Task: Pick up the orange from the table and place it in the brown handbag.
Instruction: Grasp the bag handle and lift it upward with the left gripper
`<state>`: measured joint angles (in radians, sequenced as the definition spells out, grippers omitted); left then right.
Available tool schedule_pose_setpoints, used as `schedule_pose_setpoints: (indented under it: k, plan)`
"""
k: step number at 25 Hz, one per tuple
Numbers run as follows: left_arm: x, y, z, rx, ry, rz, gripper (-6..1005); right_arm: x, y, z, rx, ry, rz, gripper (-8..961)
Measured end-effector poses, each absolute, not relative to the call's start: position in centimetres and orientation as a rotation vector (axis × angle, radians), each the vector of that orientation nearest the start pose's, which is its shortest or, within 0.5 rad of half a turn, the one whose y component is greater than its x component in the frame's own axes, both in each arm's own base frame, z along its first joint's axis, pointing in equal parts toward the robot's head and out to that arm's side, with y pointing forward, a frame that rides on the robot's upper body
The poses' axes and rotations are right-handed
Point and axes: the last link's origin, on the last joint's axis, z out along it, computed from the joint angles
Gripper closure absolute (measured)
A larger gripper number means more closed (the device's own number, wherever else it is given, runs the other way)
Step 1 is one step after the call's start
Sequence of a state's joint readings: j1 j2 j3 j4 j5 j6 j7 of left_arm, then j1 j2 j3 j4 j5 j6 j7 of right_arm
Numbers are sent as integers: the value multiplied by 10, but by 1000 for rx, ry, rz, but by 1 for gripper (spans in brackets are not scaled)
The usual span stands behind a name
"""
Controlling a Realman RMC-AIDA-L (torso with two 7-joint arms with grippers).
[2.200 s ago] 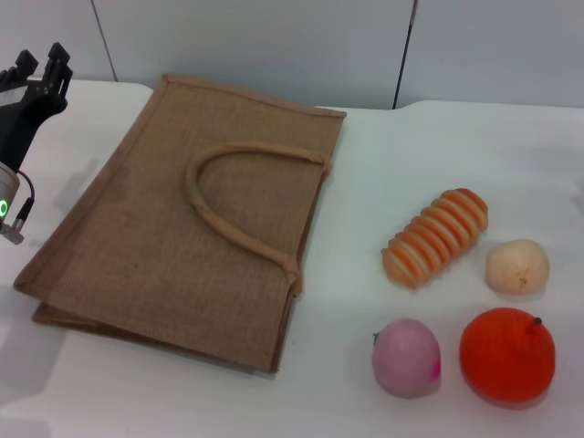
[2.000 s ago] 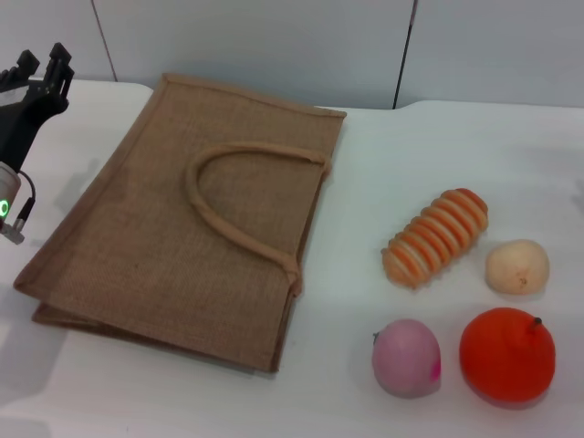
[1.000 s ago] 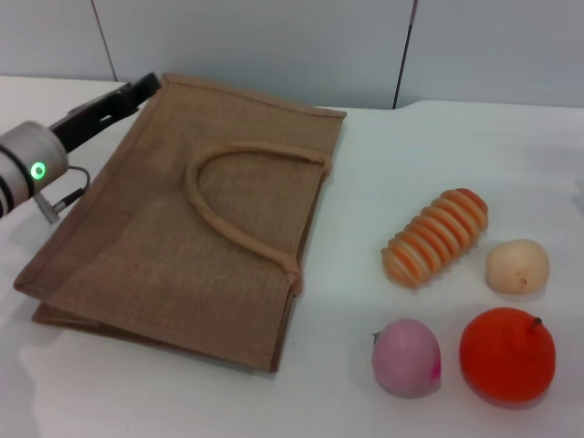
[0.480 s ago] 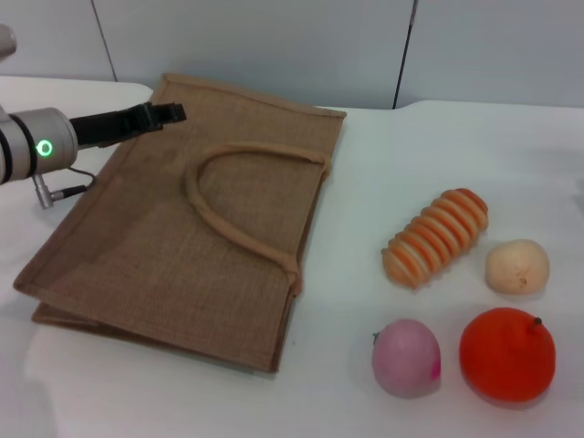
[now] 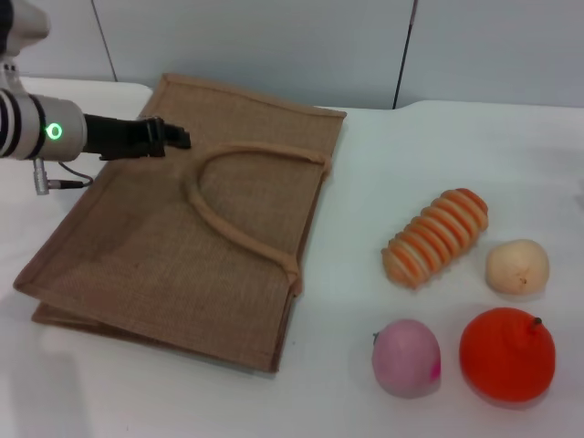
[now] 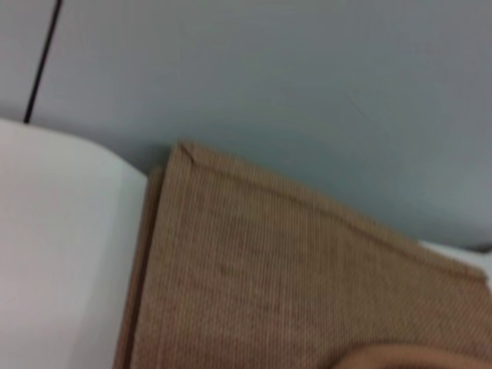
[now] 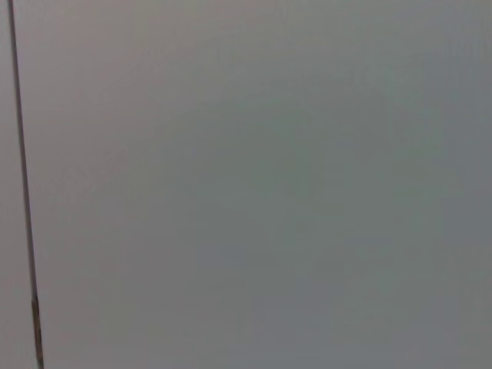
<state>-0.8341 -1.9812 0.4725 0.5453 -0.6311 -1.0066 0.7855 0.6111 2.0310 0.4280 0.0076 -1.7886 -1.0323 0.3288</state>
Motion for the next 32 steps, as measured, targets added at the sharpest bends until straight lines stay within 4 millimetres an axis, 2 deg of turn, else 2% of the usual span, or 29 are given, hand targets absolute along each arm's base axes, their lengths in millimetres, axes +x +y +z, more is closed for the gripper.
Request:
schedule_pose_setpoints:
  k: [5, 21, 28, 32]
  plan:
    - [-273, 447, 43, -1987, -1555, -293, 520, 335, 383, 22, -1554, 648, 667, 72]
    - [-270, 451, 39, -2019, -1501, -226, 520, 331, 386, 22, -1556, 641, 674, 72]
    - [-265, 453, 21, -2057, -1478, -203, 519, 330, 387, 22, -1557, 641, 677, 72]
    - [-264, 454, 19, -2061, -1468, -197, 519, 328, 389, 22, -1559, 638, 681, 72]
